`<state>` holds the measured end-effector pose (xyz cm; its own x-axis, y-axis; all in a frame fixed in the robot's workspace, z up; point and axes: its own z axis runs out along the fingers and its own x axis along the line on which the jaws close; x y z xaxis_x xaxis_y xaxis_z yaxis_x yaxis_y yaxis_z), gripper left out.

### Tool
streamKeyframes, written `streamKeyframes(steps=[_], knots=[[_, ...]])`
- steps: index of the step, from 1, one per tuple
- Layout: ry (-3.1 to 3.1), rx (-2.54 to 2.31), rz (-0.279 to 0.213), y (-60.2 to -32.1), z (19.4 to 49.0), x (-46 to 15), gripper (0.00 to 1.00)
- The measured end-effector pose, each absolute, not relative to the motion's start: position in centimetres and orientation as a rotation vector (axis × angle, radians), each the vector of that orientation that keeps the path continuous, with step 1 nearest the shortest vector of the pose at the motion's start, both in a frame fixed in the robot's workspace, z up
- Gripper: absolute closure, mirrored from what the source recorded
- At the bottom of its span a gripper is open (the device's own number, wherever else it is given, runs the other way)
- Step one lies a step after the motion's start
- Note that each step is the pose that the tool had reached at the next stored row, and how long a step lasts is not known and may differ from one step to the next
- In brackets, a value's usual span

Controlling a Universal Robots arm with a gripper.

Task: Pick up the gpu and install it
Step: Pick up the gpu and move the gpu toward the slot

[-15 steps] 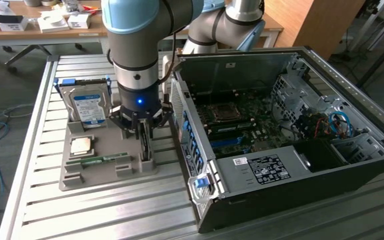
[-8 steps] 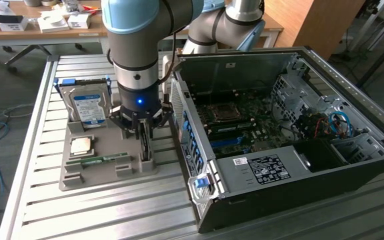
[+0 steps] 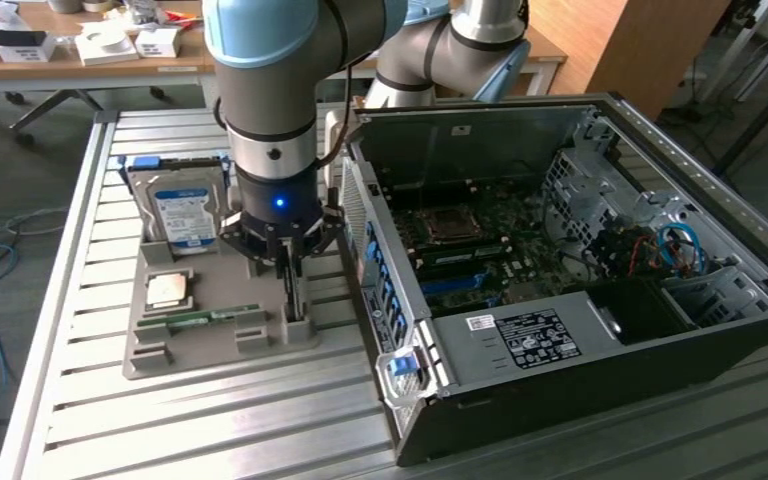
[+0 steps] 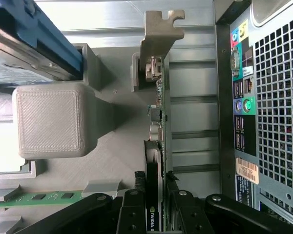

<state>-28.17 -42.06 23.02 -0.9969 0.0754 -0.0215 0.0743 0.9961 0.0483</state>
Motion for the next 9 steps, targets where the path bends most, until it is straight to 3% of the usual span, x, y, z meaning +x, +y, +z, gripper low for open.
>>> streamKeyframes(steps=[9], knots=[[3.115, 0.117, 0.074, -42.06, 23.02, -28.17, 0.73]])
